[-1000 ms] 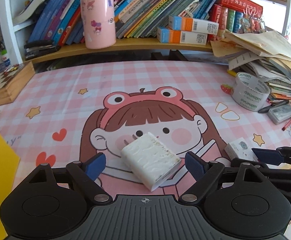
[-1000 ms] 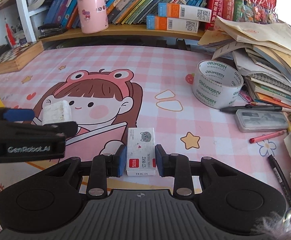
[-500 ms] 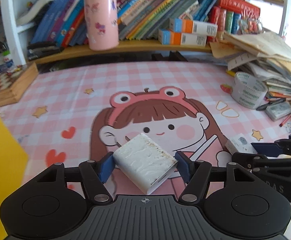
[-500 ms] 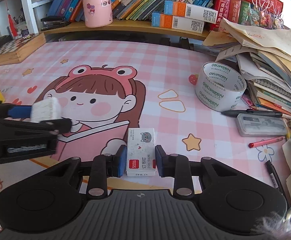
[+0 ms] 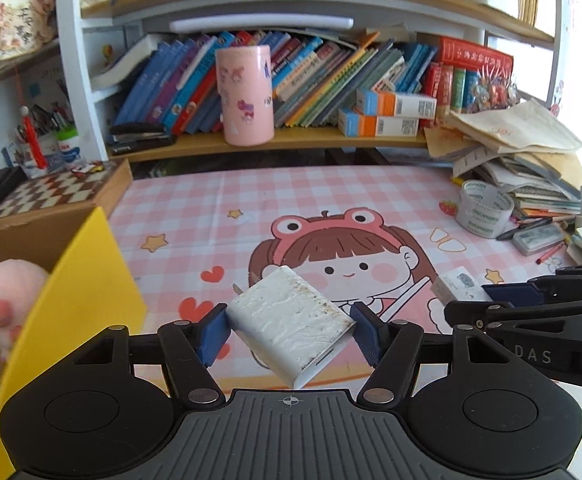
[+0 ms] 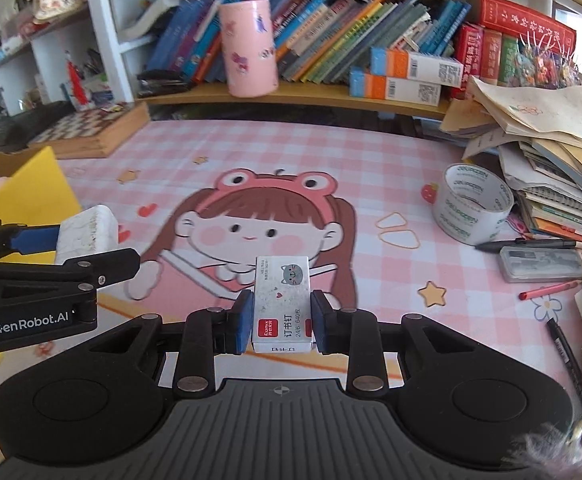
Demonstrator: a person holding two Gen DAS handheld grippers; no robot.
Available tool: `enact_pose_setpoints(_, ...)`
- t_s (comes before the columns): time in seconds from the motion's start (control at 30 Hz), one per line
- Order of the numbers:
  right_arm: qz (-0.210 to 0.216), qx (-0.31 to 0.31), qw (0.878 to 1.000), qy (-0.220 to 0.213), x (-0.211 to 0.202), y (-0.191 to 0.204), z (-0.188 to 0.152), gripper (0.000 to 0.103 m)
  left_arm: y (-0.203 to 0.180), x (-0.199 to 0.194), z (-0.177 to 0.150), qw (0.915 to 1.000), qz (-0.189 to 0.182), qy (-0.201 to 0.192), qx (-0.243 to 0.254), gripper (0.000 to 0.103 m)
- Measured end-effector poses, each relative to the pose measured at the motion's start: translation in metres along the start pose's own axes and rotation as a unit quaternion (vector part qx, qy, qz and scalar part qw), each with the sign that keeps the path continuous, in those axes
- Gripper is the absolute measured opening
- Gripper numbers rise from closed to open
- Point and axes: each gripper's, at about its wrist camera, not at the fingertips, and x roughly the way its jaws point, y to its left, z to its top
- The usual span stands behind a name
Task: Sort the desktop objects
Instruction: 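Lift and carry the power bank and small box with both tools to the yellow box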
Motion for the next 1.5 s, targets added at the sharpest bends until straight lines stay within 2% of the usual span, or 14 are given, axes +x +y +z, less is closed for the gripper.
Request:
enact_pose_setpoints(0.3,-0.001,-0.001,1.0,-0.007,-0.023,0.022,-0.01,0.028,0.012,-0.027,-0.012,0.9998,-0.011,-0.014,0.0,0.066)
enact_pose_setpoints(0.67,-0.026,0.031,0.999,-0.016,-0.056,0.06,-0.033,0.028,0.044,-0.074,-0.028,0.9978,-0.052,-0.037,0.017,0.066)
enact_pose_setpoints(1.0,-0.05,0.053,0.997,-0.007,-0.077,0.122,-0.063,0.028,0.092,-0.123,-0.059,0.9951,-0.081,-0.043,0.037,0.066)
enact_pose_setpoints(1.2,-0.044,0.029,0.999,0.007,-0.084,0.163,-0.074,0.028,0.129,-0.146,-0.085,0.9961,-0.081,-0.032,0.014,0.066)
enact_pose_setpoints(1.5,-0.035,0.011,0.999,0.018,-0.095,0.222,-0.096,0.028,0.176,-0.168,-0.119,0.9971,-0.075,-0.013,0.008,0.066)
